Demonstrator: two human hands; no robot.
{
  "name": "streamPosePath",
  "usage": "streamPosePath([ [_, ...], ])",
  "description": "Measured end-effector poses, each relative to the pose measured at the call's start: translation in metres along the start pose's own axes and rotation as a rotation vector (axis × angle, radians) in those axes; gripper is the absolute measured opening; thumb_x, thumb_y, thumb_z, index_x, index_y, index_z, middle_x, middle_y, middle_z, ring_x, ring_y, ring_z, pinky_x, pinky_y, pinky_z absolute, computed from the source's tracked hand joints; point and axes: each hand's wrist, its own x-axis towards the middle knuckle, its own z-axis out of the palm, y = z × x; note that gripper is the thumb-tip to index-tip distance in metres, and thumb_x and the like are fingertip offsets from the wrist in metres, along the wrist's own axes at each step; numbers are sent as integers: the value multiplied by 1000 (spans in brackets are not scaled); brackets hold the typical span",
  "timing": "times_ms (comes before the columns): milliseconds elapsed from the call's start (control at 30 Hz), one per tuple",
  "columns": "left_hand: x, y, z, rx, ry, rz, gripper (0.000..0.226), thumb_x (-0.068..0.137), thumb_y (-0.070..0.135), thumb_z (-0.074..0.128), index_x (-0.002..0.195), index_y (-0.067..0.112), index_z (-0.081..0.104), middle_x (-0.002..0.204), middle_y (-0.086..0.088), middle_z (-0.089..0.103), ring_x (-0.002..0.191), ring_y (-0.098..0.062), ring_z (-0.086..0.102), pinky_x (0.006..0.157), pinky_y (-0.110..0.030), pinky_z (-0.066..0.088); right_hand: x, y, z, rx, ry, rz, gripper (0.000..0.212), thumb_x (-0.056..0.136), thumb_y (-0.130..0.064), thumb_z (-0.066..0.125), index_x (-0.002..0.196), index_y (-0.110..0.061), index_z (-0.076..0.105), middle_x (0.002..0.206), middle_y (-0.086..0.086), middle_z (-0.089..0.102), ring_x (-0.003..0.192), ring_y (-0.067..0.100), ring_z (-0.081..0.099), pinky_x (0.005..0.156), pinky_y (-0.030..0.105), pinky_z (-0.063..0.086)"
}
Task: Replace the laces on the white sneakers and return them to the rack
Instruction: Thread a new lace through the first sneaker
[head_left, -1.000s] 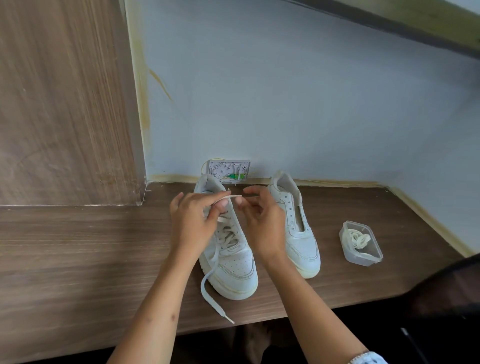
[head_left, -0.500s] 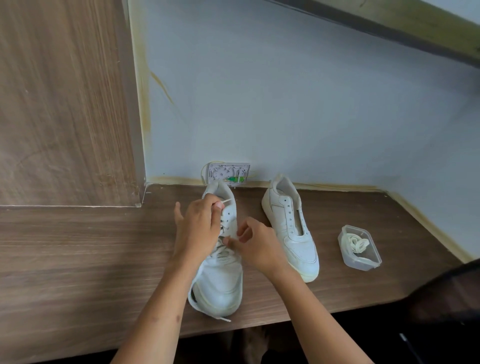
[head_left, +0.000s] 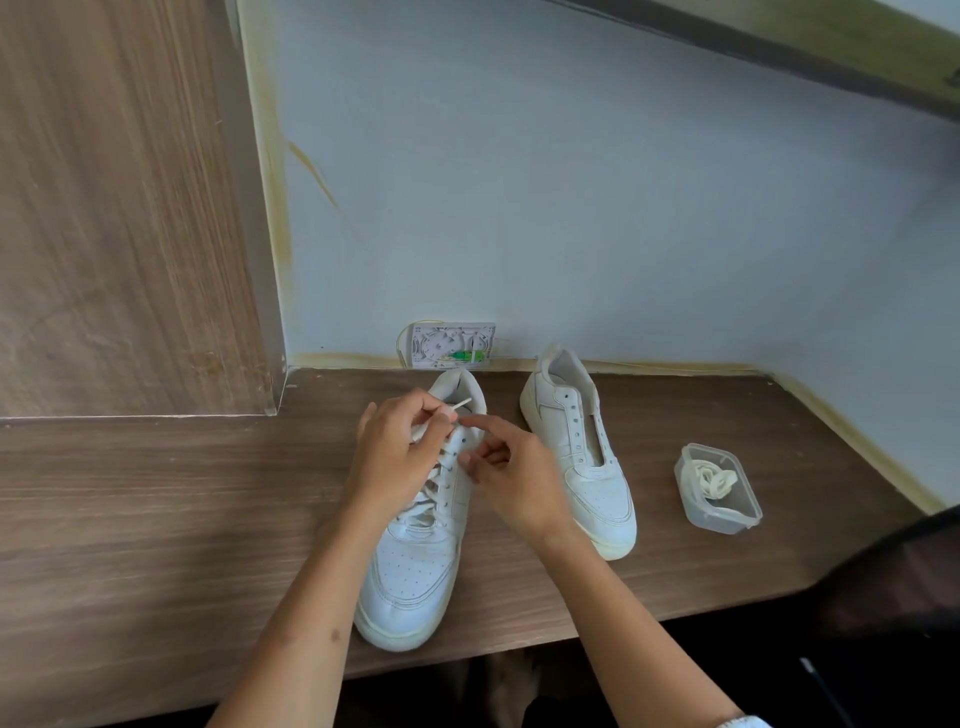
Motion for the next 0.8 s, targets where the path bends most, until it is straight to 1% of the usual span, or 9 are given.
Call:
streamPosePath([
  [100,0,0,1,-17,-1,6,21,86,46,51,81,30,63,80,18,69,86,-1,64,106,-58,34,-2,-5,2,33,26,18,15,95,-28,60,103,-39,65,70,4,67,68,19,66,67,26,54],
  [167,-1,2,2,-21,7,16,18,87,39,54,79,26,64,78,19,69,84,2,64,108,-57,31,-2,-8,5,44,38,21,6,93,-36,63,98,-37,63,66,2,65,67,19,65,63,26,52],
  [267,-1,5,4,1,37,45,17,85,39,57,79,26,65,74,17,70,80,1,65,107,-55,32,-2,-9,9,-15,61,-1,17,87,-29,71,98,-25,60,60,-6,57,54,3,54,52,16,46],
  [333,0,3,2,164,110,134,12,86,35,61,80,27,69,73,14,70,77,-1,64,109,-55,29,-1,-8,13,-38,80,-13,20,85,-28,73,95,-20,57,58,-8,55,51,1,50,52,14,43],
  [400,1,1,0,360,181,233,11,86,31,65,85,25,74,76,11,69,79,-10,62,112,-53,26,-1,-7,15,-37,89,-18,22,84,-26,73,92,-19,55,59,-8,54,52,1,50,53,14,44],
  [500,2,-4,-3,519,172,359,24,85,37,56,83,24,76,77,10,66,86,-11,54,109,-51,28,-2,-7,15,-6,82,-14,20,84,-20,71,93,-16,54,64,-7,57,54,0,52,55,15,46],
  [567,1,-7,-4,566,150,425,29,83,37,52,79,23,76,76,9,65,86,-9,50,109,-49,26,-4,-6,14,22,72,1,19,84,-17,70,95,-15,56,69,-6,59,58,0,54,59,15,48],
  [667,2,-9,-8,601,161,469,29,80,35,52,73,21,76,73,8,65,85,-9,51,108,-46,24,-5,-3,13,70,68,35,21,83,-15,70,99,-18,56,75,-5,61,64,-1,57,64,16,49],
  [800,4,-10,-8,597,152,489,28,76,34,52,69,22,76,70,8,65,85,-10,50,108,-43,25,-4,1,12,104,56,69,23,83,-14,70,99,-21,55,80,-3,63,65,-2,58,63,15,48],
])
